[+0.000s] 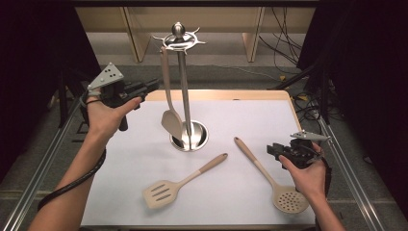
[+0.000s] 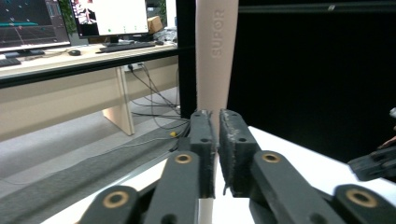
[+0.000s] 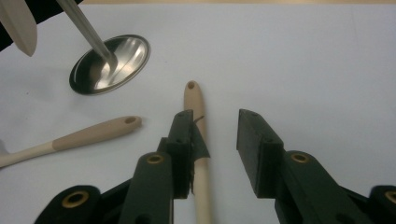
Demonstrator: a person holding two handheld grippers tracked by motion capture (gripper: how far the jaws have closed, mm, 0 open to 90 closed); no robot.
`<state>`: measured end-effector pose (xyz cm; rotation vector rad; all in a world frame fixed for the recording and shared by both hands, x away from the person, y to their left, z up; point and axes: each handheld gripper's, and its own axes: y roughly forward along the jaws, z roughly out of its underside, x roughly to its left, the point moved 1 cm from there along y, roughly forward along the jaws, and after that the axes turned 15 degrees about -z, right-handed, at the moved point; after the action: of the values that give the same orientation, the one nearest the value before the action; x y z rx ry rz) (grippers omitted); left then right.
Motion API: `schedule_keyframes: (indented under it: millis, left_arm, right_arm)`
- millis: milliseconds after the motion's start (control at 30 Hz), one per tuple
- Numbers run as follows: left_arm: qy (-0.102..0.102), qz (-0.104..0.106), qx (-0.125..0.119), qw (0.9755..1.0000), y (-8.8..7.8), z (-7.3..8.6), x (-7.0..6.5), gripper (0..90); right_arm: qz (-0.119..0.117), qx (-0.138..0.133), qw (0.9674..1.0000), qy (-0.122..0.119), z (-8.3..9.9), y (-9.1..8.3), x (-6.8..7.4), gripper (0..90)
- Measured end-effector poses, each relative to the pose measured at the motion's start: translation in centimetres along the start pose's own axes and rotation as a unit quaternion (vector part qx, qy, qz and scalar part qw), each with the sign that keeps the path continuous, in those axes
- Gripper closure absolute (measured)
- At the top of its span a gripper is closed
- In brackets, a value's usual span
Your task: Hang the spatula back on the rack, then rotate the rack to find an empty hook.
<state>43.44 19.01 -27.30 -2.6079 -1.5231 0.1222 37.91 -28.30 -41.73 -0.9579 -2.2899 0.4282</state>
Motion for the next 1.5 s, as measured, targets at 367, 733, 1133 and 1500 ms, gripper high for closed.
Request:
schedule_keyframes:
  millis: [367,733,1133,1500]
  left_arm:
    - [0.008,-0.006,-0.045,0.9989,-0.5,-2.2,-1.1,89.4]
    - [0.012,0.001,-0.079,0.9968,0.0,-6.1,-2.4,89.4]
    - [0.001,-0.013,-0.077,0.9969,0.3,-6.5,-1.7,89.4]
    - [0.007,-0.034,-0.075,0.9965,0.7,-6.7,-1.1,89.5]
  right_arm:
    - [-0.001,0.004,0.9998,-0.018,-0.7,0.4,0.0,67.5]
    - [0.003,0.006,0.9996,-0.026,-0.5,0.2,-0.3,67.6]
    - [0.007,0.007,0.9996,-0.028,-0.4,0.2,-0.1,67.6]
    - [0.008,0.007,0.9996,-0.027,-0.4,0.1,0.0,67.6]
